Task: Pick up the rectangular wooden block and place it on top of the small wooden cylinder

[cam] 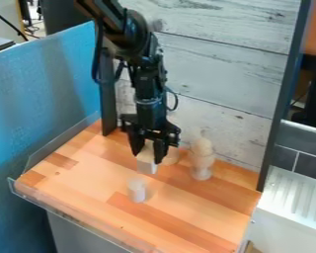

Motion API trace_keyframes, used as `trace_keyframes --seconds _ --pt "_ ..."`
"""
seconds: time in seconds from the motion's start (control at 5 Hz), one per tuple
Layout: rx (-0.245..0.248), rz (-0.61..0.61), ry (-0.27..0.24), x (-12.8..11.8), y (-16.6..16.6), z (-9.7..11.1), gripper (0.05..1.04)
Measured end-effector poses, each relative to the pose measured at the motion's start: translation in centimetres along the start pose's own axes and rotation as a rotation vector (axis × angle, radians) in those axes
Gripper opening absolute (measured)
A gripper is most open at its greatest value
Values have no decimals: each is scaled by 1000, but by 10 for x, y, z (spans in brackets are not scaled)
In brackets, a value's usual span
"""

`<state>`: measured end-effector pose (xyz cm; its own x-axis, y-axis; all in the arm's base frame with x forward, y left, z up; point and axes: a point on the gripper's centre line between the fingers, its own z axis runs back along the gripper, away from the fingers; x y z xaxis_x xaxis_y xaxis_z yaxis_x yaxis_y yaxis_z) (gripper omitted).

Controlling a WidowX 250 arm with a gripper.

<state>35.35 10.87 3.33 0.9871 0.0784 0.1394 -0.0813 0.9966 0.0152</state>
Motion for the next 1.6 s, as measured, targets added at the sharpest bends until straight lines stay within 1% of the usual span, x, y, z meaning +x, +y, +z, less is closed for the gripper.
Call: trace_keyframes --seconds 0.4,0.6,0.8,1.0,1.6 --pt "23 -16 29 -15 9 -10 573" --pt "34 -18 23 -15 10 -11 573" --pt "55 -16 12 -15 13 -13 573" --pt "58 -14 33 -18 14 -21 573" --pt "83 -6 48 -21 17 -22 573"
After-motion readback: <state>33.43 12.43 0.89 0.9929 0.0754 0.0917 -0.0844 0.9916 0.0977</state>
